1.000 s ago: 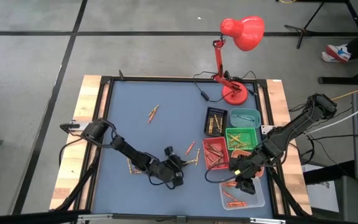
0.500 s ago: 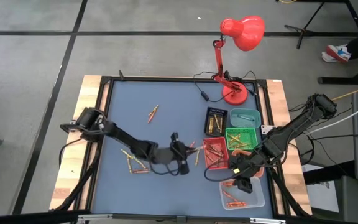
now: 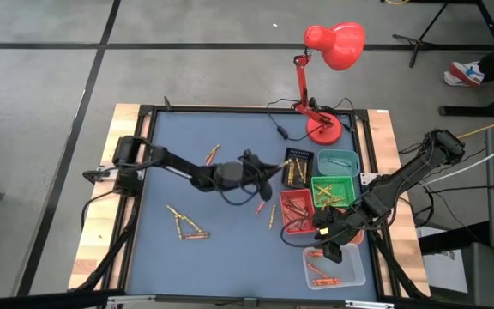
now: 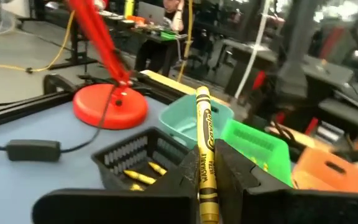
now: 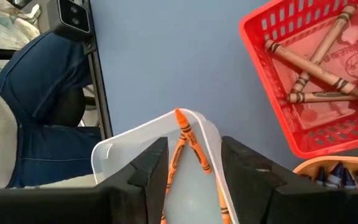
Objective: Sort crayons
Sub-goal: Put the yellow crayon into the black basket, then put the orange crayon into the transparent bin
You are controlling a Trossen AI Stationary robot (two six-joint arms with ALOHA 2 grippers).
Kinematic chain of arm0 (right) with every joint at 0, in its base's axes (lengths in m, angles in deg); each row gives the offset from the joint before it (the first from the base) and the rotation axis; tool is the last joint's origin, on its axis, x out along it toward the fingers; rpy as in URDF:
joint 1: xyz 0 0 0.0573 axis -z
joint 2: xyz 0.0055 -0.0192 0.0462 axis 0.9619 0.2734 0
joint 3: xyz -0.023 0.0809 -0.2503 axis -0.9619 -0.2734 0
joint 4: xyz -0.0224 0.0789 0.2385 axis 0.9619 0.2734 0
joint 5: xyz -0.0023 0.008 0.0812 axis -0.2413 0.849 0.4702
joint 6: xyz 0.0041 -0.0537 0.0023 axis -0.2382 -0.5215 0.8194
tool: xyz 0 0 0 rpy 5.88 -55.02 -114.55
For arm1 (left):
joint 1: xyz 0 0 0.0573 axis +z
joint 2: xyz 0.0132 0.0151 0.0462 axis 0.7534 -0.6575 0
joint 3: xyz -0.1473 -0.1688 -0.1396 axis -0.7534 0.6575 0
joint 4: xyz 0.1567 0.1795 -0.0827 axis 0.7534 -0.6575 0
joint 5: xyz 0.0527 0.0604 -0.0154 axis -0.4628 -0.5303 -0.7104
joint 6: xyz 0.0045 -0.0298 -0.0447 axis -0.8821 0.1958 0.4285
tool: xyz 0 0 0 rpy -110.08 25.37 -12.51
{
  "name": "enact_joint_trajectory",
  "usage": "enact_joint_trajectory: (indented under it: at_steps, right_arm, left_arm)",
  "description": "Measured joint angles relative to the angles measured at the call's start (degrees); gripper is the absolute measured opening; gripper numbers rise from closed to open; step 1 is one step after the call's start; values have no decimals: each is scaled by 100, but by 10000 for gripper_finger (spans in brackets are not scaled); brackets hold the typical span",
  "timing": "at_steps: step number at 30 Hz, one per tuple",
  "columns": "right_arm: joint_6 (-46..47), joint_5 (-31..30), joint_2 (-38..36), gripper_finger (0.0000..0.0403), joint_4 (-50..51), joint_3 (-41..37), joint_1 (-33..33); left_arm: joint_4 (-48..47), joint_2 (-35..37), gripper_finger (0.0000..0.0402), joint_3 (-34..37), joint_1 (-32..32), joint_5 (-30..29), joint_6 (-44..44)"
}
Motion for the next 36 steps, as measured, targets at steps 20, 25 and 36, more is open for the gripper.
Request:
enact_joint_trajectory:
  at_steps: [20,25,36]
  right_arm:
    - [0,-347,0,147,0,-2,0]
    - [2,-349,0,147,2,-2,0]
    - [0,-349,0,147,7,-2,0]
  left_arm:
    - [-41,-2056,38,-2450,245,373,517]
    - [-290,-2158,64,-2521,308,368,521]
    - [-671,-2064,99,-2522,320,1358,25]
